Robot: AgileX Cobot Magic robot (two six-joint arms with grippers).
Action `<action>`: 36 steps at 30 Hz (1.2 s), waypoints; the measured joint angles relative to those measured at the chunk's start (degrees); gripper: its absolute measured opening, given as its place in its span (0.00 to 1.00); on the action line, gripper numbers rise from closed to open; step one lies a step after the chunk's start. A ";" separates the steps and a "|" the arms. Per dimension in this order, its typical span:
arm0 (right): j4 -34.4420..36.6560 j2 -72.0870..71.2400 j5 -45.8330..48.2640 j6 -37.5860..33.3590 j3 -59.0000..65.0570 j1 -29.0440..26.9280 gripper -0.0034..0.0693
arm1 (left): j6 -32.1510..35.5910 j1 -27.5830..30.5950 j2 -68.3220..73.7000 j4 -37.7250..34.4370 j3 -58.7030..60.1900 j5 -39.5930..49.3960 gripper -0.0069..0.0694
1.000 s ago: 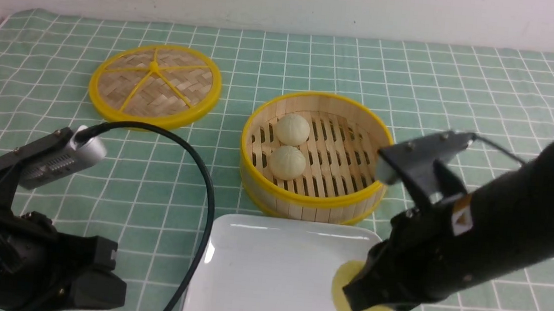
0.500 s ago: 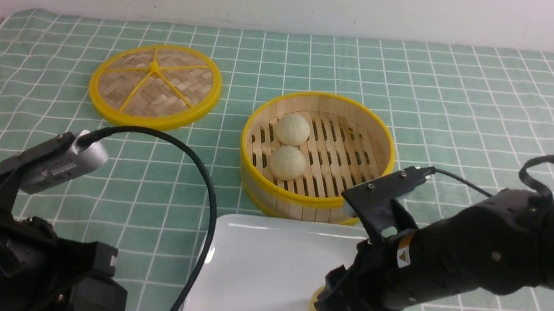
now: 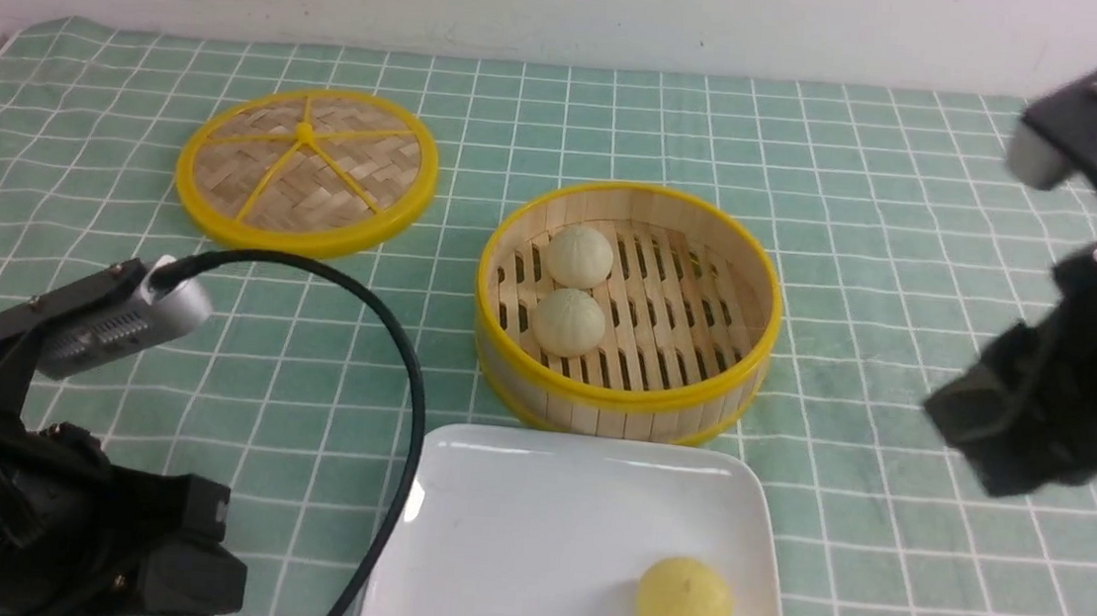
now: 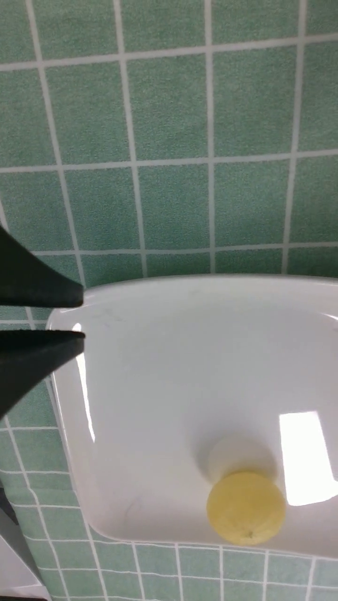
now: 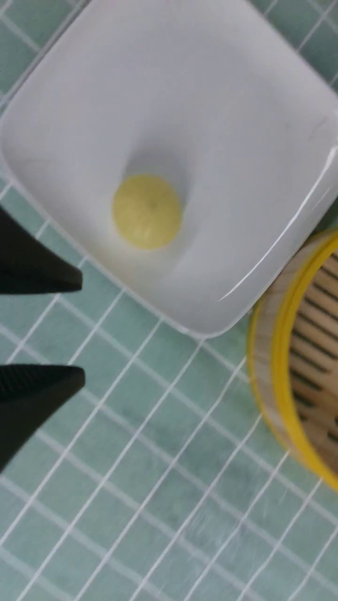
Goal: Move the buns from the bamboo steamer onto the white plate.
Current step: 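Reach into the bamboo steamer and grasp a bun with the left gripper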
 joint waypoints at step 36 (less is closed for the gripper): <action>-3.81 -26.01 -1.60 -0.98 20.46 0.00 0.04 | -23.05 -28.35 53.02 29.80 -65.10 7.73 0.41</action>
